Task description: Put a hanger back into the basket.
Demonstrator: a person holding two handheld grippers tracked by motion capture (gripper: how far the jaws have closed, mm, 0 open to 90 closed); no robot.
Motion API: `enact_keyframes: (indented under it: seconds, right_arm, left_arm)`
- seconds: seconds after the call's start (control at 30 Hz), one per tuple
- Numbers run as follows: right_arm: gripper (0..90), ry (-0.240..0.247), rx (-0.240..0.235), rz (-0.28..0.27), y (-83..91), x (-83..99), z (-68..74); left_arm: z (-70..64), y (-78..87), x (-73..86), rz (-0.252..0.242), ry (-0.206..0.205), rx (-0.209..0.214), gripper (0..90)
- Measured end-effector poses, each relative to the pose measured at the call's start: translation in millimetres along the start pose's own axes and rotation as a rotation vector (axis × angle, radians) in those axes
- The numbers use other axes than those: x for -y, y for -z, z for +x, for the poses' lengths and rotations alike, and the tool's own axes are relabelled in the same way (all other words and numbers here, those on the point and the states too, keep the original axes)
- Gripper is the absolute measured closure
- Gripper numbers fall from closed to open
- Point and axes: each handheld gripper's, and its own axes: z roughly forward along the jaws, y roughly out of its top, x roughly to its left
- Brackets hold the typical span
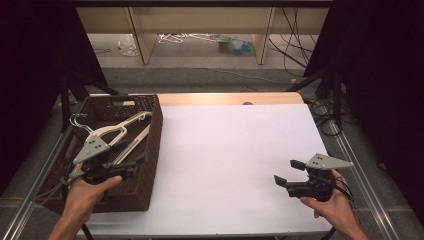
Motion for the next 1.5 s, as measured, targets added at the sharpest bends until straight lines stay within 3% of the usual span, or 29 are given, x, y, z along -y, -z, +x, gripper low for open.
enact_keyframes:
  seconds: [0.13,0.17,0.2,0.23,0.27,0.33,0.37,0.43,0.53,0.57,0.67,0.73,0.83,0.87,0.93,1.07,1.1,1.43,1.5]
  right_arm:
    - [16.3,-0.002,0.009,-0.030,1.2,-0.4,3.1]
    - [16.3,-0.008,0.007,-0.036,2.0,-0.5,4.1]
    - [16.3,-0.009,0.011,-0.035,2.4,-0.4,5.1]
    - [16.3,0.016,0.025,-0.054,1.4,-0.1,4.8]
    - [16.4,0.003,0.005,-0.039,2.6,0.0,6.4]
    - [16.3,0.027,0.031,-0.060,1.6,1.2,8.0]
    - [16.3,0.021,0.004,-0.050,2.0,1.8,9.4]
    - [16.3,0.028,0.013,-0.057,2.3,3.6,12.1]
    - [16.3,0.033,-0.007,-0.054,2.8,6.7,16.0]
    - [16.3,0.040,-0.003,-0.058,2.9,7.6,16.9]
    - [16.3,0.054,-0.009,-0.061,4.1,10.8,21.6]
    - [16.3,0.045,-0.022,-0.086,4.1,12.9,24.4]
    - [16.2,0.061,-0.014,-0.089,6.0,15.9,28.8]
    - [16.2,0.066,-0.032,-0.083,6.6,16.8,30.3]
    - [16.2,0.073,-0.013,-0.095,8.3,18.4,32.2]
    - [16.2,0.073,-0.026,-0.119,7.7,21.1,35.7]
    - [16.2,0.074,-0.030,-0.103,8.7,21.0,36.0]
    - [16.2,0.073,-0.004,-0.149,9.2,22.3,34.1]
    - [16.2,0.076,-0.003,-0.151,9.1,22.2,34.1]
  left_arm:
    - [-18.3,-4.7,5.7,-0.018,-0.029,0.019,18.5]
    - [-22.6,-6.0,7.5,-0.026,-0.017,0.022,18.1]
    - [-24.9,-7.0,8.5,-0.030,-0.036,0.031,18.1]
    - [-28.3,-7.9,10.0,-0.031,-0.035,0.037,18.0]
    - [-31.0,-8.7,11.5,-0.031,-0.050,0.046,18.0]
    - [-37.2,-10.2,16.1,-0.034,-0.071,0.056,18.0]
    - [-40.2,-10.4,18.9,-0.034,-0.075,0.061,18.0]
    - [-45.2,-12.0,25.8,-0.039,-0.090,0.073,18.0]
    - [-52.0,-13.5,35.3,-0.034,-0.133,0.077,18.0]
    - [-52.3,-15.5,37.6,-0.048,-0.177,0.089,18.0]
    - [-56.3,-15.8,42.6,-0.057,-0.190,0.104,18.0]
    - [-57.3,-14.6,43.3,-0.080,-0.193,0.112,18.0]
    - [-58.0,-11.0,45.4,-0.105,-0.188,0.099,17.9]
    - [-57.9,-10.4,46.5,-0.105,-0.177,0.103,17.3]
    - [-57.7,-9.6,48.8,-0.119,-0.172,0.100,16.8]
    - [-57.0,-7.5,51.8,-0.118,-0.169,0.096,16.3]
    - [-56.7,-7.7,51.9,-0.115,-0.167,0.100,16.3]
    - [-52.1,-7.5,53.0,-0.114,-0.169,0.082,16.3]
    - [-52.6,-7.6,53.9,-0.116,-0.147,0.082,16.4]
